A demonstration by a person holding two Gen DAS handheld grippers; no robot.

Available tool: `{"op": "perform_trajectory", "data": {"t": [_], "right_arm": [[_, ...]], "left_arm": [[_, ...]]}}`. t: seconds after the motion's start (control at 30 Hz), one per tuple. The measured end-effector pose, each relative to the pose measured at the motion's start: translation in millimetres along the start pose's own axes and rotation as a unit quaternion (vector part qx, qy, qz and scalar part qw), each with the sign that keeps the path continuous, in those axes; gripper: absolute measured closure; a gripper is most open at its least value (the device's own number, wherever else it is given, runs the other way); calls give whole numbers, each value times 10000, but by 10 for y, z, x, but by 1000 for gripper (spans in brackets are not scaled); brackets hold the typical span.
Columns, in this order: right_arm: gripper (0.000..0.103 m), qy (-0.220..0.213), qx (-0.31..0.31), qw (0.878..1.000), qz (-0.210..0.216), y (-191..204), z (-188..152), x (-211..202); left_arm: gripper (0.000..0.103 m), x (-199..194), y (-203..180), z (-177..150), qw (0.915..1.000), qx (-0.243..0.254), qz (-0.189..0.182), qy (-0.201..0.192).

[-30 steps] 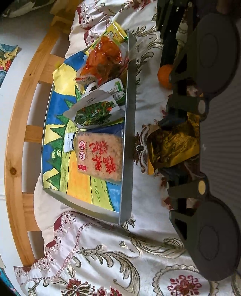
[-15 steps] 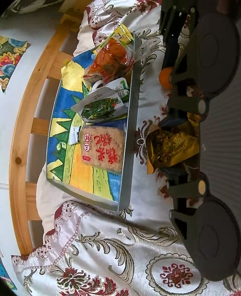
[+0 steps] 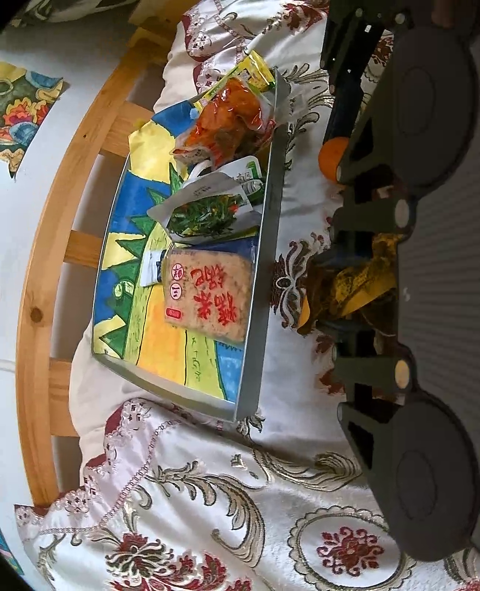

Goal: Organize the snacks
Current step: 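Lift and carry the gold packet and mandarin toward the tray with both grippers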

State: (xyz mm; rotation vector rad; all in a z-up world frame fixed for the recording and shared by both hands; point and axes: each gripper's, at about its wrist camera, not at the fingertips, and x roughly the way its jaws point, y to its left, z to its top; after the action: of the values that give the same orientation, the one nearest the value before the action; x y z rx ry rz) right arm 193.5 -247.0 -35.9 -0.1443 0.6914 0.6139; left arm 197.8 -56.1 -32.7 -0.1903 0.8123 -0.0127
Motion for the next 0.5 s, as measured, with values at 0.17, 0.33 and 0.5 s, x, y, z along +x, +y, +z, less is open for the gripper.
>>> {"op": "perform_trajectory", "data": {"t": [0.17, 0.33, 0.5], "right_arm": [[68, 9, 6, 10000, -12, -6, -3, 9], [68, 15, 11, 10000, -62, -26, -9, 8], [68, 15, 49, 9998, -183, -78, -9, 10]], "left_arm": [[72, 14, -18, -1, 10000, -16, -22, -59], [67, 114, 7, -30, 9996, -245, -97, 105], [65, 160, 94, -81, 9977, -597, -268, 165]]}}
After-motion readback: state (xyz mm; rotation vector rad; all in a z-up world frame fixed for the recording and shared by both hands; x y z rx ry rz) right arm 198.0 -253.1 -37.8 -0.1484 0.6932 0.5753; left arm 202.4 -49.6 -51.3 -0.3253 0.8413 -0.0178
